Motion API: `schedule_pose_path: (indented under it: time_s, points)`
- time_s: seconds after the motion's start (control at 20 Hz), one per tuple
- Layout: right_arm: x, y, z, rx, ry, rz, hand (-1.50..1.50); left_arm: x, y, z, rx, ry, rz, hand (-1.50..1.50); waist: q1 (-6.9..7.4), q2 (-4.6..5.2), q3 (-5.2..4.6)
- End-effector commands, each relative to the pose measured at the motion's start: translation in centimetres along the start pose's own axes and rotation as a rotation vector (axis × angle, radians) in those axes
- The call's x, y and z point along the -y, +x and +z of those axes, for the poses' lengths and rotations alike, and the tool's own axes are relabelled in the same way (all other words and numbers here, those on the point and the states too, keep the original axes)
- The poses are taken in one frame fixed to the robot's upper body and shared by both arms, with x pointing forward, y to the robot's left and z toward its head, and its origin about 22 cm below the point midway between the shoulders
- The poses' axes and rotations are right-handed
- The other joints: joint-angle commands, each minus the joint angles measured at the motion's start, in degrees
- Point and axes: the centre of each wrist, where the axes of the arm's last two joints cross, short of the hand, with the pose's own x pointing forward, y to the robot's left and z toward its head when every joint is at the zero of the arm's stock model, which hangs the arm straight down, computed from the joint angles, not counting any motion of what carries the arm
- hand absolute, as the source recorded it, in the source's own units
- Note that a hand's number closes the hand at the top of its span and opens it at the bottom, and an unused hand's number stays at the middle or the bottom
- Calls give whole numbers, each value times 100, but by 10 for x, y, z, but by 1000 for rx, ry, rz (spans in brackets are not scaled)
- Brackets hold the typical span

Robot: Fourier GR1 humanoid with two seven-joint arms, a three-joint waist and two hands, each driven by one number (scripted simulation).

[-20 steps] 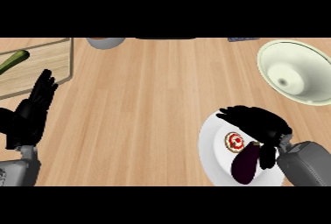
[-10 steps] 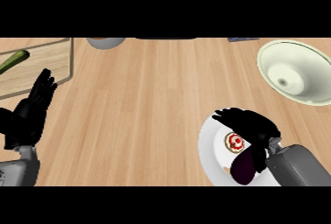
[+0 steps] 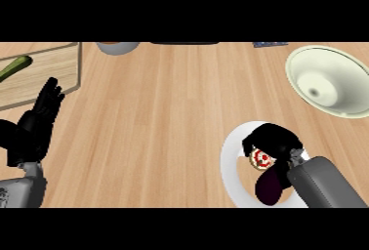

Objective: Pick the cupcake from the plate and place it in the bowl

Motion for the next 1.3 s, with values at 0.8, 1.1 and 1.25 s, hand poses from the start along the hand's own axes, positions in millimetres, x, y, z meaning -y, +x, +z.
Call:
schedule_pose_path:
  time_s: [0.8, 1.1, 1.25]
  points:
    - [71, -14, -48, -671, -368, -464, 150, 3, 18, -8, 33, -26, -1, 0, 216, 108, 51]
    - [129, 0, -49, -757, -583, -377, 150, 20, 10, 3, 8, -22, 1, 0, 116, 48, 47]
    - [173, 22, -29, -803, -748, -301, 150, 7, 6, -6, 10, -5, -19, 0, 39, 35, 40]
